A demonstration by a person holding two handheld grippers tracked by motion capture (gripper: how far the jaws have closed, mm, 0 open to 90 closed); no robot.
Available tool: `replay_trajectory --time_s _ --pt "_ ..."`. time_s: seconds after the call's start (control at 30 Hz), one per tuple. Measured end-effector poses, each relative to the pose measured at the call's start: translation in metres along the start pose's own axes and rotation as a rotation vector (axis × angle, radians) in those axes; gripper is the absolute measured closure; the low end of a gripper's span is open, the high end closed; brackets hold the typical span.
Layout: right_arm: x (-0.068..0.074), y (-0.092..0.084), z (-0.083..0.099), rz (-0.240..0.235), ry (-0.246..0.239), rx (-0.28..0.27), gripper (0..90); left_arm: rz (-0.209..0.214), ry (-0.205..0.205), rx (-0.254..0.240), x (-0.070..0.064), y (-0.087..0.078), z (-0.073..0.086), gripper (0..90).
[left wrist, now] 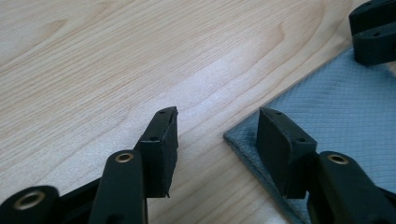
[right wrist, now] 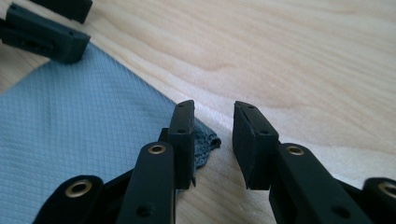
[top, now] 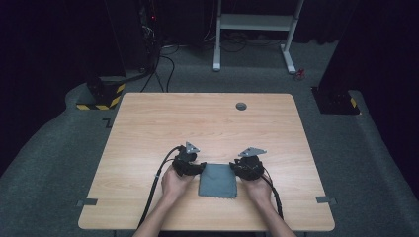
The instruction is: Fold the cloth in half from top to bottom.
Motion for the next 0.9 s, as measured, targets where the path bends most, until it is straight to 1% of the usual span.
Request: replay_trajectory --time_s 0.07,0.1,0.13,0.17,0.2,0.23,0.3,0.33,0.4,0.43,0.5,0.57,0.6,0.67,0.7,0.73,0.77,0.8,0.83,0.9 --pt "0.000 0.000 0.001 -0.002 -0.009 -0.001 70.3 0.006 0.004 0.002 0.000 0.002 0.000 49.1" --pt "0.000 0.000 0.000 -0.009 -0.019 0.007 72.1 0.008 0.004 0.003 0.000 0.002 0.000 49.5" --pt "0.001 0.000 0.000 -0.012 -0.023 0.012 74.9 0.011 0.017 0.005 -0.001 0.001 0.000 51.1" --pt "0.001 0.001 -0.001 -0.026 -0.041 0.020 78.4 0.020 0.019 0.008 -0.001 0.001 0.000 53.2" --pt "0.001 0.001 -0.002 -0.031 -0.050 0.022 80.8 0.028 0.033 0.006 -0.001 0.001 -0.001 55.5" --pt "0.002 0.001 -0.002 -0.039 -0.063 0.030 83.6 0.041 0.032 0.003 -0.002 0.001 0.000 58.9" --pt "0.003 0.001 -0.003 -0.036 -0.082 0.029 87.2 0.073 0.030 -0.001 -0.003 0.001 0.000 67.1" --pt "0.002 0.001 -0.003 -0.037 -0.090 0.028 87.8 0.096 0.032 -0.008 -0.004 0.002 0.000 74.1" --pt "0.002 0.002 -0.003 -0.036 -0.090 0.025 88.4 0.097 0.034 -0.019 -0.006 0.002 0.000 82.4" --pt "0.002 0.002 -0.003 -0.034 -0.088 0.024 88.7 0.084 0.051 -0.024 -0.007 0.002 0.001 86.1" --pt "0.003 0.001 -0.004 -0.016 -0.100 0.026 88.9 0.079 0.062 -0.027 -0.008 0.001 0.000 87.7" --pt "0.004 0.000 -0.007 0.005 -0.121 0.021 89.0 0.081 0.053 -0.033 -0.006 0.001 0.000 88.0" --pt "0.004 0.000 -0.009 0.008 -0.124 0.013 89.0 0.084 0.040 -0.037 -0.005 0.001 -0.001 88.1" --pt "0.003 0.000 -0.015 0.012 -0.115 -0.001 89.1 0.068 0.045 -0.046 -0.001 0.000 -0.005 88.1" --pt "0.002 0.000 -0.018 0.017 -0.111 -0.007 89.1 0.069 0.036 -0.048 -0.001 0.001 -0.007 88.1" --pt "0.001 0.001 -0.019 0.022 -0.118 -0.009 89.1 0.058 0.036 -0.055 0.001 0.002 -0.009 88.1" --pt "-0.001 0.003 -0.021 0.029 -0.123 -0.003 89.1 0.060 0.021 -0.062 0.003 0.004 -0.011 88.1" --pt "-0.002 0.005 -0.022 0.037 -0.122 0.002 89.1 0.053 0.019 -0.061 0.006 0.007 -0.014 88.1" --pt "-0.004 0.008 -0.023 0.038 -0.112 0.008 89.1 0.052 0.011 -0.065 0.006 0.009 -0.015 88.1" --pt "-0.008 0.012 -0.025 0.042 -0.102 0.008 89.1 0.034 0.017 -0.069 0.009 0.013 -0.019 88.1"
Point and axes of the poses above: each handheld gripper's, and its own axes: y roughly forward along the jaws, z roughly out of its underside, x roughly to its left, the point moved 4 cm from there along y, roughly forward along the jaws, and after that the axes turned 1 degree about -z, right-handed, at the moved point
